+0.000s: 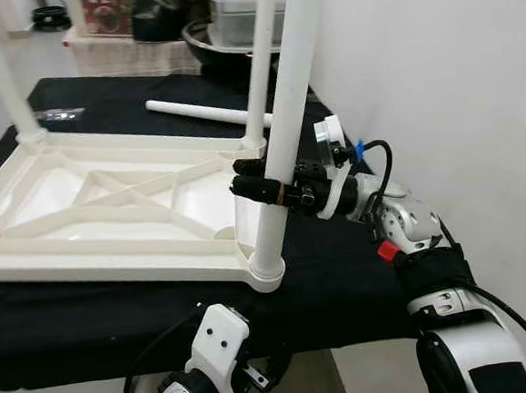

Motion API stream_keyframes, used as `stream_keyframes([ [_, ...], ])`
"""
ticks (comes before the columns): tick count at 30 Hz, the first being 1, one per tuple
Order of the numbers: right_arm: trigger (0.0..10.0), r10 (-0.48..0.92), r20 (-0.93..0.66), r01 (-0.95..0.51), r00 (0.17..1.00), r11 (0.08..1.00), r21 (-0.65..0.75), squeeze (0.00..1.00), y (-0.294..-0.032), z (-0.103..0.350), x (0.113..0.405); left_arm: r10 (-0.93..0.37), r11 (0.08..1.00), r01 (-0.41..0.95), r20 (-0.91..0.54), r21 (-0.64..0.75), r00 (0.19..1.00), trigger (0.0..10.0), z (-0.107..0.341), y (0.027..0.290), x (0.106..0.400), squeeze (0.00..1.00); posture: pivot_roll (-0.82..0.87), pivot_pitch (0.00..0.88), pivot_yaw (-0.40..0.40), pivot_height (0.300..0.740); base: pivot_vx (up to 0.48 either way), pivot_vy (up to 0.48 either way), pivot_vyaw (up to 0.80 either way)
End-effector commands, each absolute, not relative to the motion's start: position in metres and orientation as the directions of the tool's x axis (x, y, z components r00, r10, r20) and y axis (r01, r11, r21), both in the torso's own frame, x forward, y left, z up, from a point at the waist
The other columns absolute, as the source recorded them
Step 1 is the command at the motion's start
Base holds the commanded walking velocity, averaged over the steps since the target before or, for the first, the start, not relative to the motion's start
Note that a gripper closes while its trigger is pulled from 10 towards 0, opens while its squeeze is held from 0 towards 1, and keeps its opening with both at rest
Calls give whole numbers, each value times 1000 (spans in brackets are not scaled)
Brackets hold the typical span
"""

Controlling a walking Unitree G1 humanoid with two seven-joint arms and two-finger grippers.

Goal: Building children table

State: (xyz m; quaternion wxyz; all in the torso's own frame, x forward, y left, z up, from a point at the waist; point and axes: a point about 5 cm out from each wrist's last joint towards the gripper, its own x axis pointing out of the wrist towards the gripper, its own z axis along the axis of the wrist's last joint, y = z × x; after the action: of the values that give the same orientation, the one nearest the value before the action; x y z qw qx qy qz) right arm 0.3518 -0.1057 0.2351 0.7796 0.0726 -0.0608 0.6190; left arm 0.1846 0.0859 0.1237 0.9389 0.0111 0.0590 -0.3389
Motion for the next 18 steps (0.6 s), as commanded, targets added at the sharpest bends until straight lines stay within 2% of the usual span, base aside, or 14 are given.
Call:
stream_keyframes([
  [1, 0, 864, 174, -881, 473, 462, 103, 0, -114, 224, 360, -640, 766, 642, -123, -31, 759, 10000, 124, 84, 183, 0, 144, 94, -141, 740, 0, 0, 0],
  [3, 0, 721, 139, -734, 679, 668, 125, 0, -125, 216, 367, -640, 766, 642, -124, -33, 758, 10000, 123, 84, 183, 0, 143, 90, -142, 740, 0, 0, 0],
  [4, 0, 721, 139, -734, 679, 668, 125, 0, -125, 216, 367, -640, 766, 642, -124, -33, 758, 10000, 123, 84, 183, 0, 143, 90, -142, 740, 0, 0, 0],
  [6, 0, 520, 63, -524, 852, 842, 133, 0, -140, 208, 372, -641, 766, 643, -124, -33, 757, 10000, 123, 84, 183, 0, 140, 87, -137, 740, 0, 0, 0],
  [7, 0, 428, 35, -429, 903, 895, 125, 0, -147, 205, 374, -641, 765, 643, -125, -34, 757, 10000, 123, 84, 183, 0, 140, 87, -137, 740, 0, 0, 0],
  [8, 0, 428, 35, -429, 903, 895, 125, 0, -147, 205, 374, -641, 765, 643, -125, -34, 757, 10000, 123, 84, 183, 0, 140, 87, -137, 740, 0, 0, 0],
  [10, 0, 73, -36, -68, 997, 990, 125, 0, -176, 197, 372, -643, 763, 645, -127, -33, 755, 10000, 122, 85, 184, 0, 135, 82, -132, 740, 0, 0, 0],
  [11, 0, 73, -36, -68, 997, 990, 125, 0, -176, 197, 372, -643, 763, 645, -127, -33, 755, 10000, 122, 85, 184, 0, 135, 82, -132, 740, 0, 0, 0],
  [13, 0, -201, -81, 210, 976, 972, 110, 0, -198, 190, 361, -645, 762, 647, -129, -31, 753, 10000, 122, 85, 184, 0, 146, 77, -140, 740, 0, 0, 0],
  [14, 0, -281, -89, 289, 956, 953, 95, 0, -204, 188, 355, -645, 762, 647, -130, -31, 753, 10000, 121, 84, 183, 0, 146, 77, -140, 740, 0, 0, 0],
  [15, 0, -281, -89, 289, 956, 953, 95, 0, -204, 188, 355, -645, 762, 647, -130, -31, 753, 10000, 121, 84, 183, 0, 146, 77, -140, 740, 0, 0, 0],
  [18, 0, -456, -103, 463, 884, 884, 60, 0, -206, 187, 339, -643, 764, 645, -130, -28, 755, 10000, 121, 85, 184, 0, 138, 78, -136, 740, 0, 0, 0],
])
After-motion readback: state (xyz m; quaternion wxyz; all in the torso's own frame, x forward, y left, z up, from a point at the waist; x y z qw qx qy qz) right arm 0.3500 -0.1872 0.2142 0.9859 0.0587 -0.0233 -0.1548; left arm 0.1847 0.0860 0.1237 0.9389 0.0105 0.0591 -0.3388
